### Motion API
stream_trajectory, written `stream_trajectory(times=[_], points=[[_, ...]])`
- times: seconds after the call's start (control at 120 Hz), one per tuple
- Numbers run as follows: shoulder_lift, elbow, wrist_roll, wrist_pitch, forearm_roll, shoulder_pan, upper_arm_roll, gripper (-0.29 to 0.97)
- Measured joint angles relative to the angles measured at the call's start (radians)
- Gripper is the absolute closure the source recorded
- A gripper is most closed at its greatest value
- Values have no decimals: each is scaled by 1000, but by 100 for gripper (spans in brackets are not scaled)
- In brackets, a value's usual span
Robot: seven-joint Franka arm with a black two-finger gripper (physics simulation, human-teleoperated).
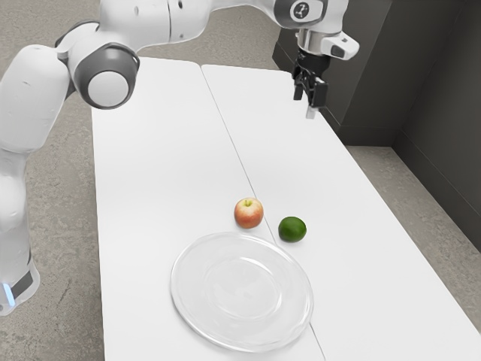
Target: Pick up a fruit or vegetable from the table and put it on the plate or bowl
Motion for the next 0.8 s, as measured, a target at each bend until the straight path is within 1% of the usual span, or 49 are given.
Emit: stream_trajectory(times=[0.3,0.333,0.383,0.425,0.467,0.525,0.575,0.733,0.8], points=[[0,1,65,-9,-9,0,1,0],[0,0,71,-9,-16,0,5,0],[-1,-2,79,-7,-49,4,32,0],[-14,-3,86,-9,-69,3,36,0],[-24,-4,92,-21,-83,-1,20,0],[-30,-9,100,-39,-95,-6,-34,0],[-32,-15,104,-49,-102,-29,-63,0],[-32,-50,110,-48,-112,-102,-87,0],[-85,-124,117,-49,-113,-109,-107,0]])
